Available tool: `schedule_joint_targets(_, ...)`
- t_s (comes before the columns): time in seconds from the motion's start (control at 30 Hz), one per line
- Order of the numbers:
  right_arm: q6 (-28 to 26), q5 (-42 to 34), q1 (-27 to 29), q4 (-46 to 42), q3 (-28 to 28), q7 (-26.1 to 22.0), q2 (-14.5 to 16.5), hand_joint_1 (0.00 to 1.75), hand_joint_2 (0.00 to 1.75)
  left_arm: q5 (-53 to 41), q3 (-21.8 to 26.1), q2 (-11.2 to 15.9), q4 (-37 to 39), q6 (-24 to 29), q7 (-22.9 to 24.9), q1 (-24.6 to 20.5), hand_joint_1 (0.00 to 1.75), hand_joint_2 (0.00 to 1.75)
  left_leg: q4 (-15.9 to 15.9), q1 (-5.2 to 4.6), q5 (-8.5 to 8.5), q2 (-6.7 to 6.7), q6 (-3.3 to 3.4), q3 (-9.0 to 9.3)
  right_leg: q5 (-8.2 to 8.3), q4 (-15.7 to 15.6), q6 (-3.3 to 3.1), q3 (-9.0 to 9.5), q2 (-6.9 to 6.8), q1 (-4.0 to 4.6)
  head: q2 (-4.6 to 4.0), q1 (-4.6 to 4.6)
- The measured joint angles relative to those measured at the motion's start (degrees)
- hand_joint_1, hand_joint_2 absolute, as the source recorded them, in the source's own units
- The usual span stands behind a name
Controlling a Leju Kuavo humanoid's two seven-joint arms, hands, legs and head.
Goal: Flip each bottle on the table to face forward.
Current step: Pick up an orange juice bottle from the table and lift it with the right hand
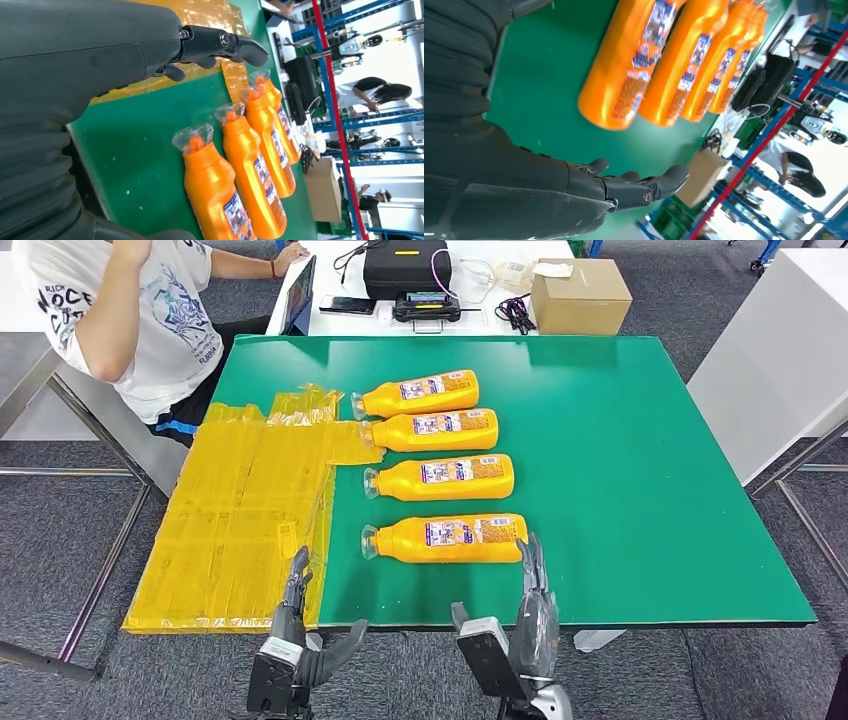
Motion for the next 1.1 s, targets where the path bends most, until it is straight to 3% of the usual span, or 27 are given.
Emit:
schedule_joint_targets(0.23, 4.2, 10.67, -3.43, -2.15, -2.97, 7.1, -1.65, 0.0, 1.75, -2.16, 0.57, 0.09, -0.29, -3.2, 1.09, -0.74, 0.0, 1.75, 0.0, -0.01, 0.01, 0.0, 0.01, 0.01, 0.01, 0.0, 0.01, 0.01, 0.0, -0.01, 0.0, 0.0)
schedule_joint_targets(0.57, 13.06, 17.9, -8.86, -1.01, -4.73, 15.24, -3.38, 0.0, 1.75, -3.29, 0.29, -0.34, 0.73, -5.66, 2.21, -1.31, 0.0, 1.75, 0.0, 0.0, 0.01, 0.0, 0.01, 0.0, 0.01, 0.01, 0.01, 0.01, 0.0, 0.0, 0.0, 0.0)
schedule_joint_targets(0.87, 21.52, 18.13, -14.71, 5.73, -4.74, 21.38, -5.08, 0.0, 1.75, -4.82, 0.45, -0.38, 0.81, -7.67, 3.49, -1.62, 0.0, 1.75, 0.01, -0.01, 0.02, 0.0, 0.01, 0.0, 0.02, 0.01, 0.02, 0.02, 0.0, 0.0, 0.0, 0.0)
schedule_joint_targets(1.1, 25.56, 16.09, -20.4, 14.17, -4.74, 22.58, -6.57, 0.0, 1.75, -5.4, 0.55, -0.43, 1.14, -8.76, 3.9, -1.89, 0.0, 1.75, 0.02, -0.01, 0.02, 0.0, 0.01, 0.0, 0.03, 0.01, 0.02, 0.02, 0.0, 0.0, 0.0, -0.02)
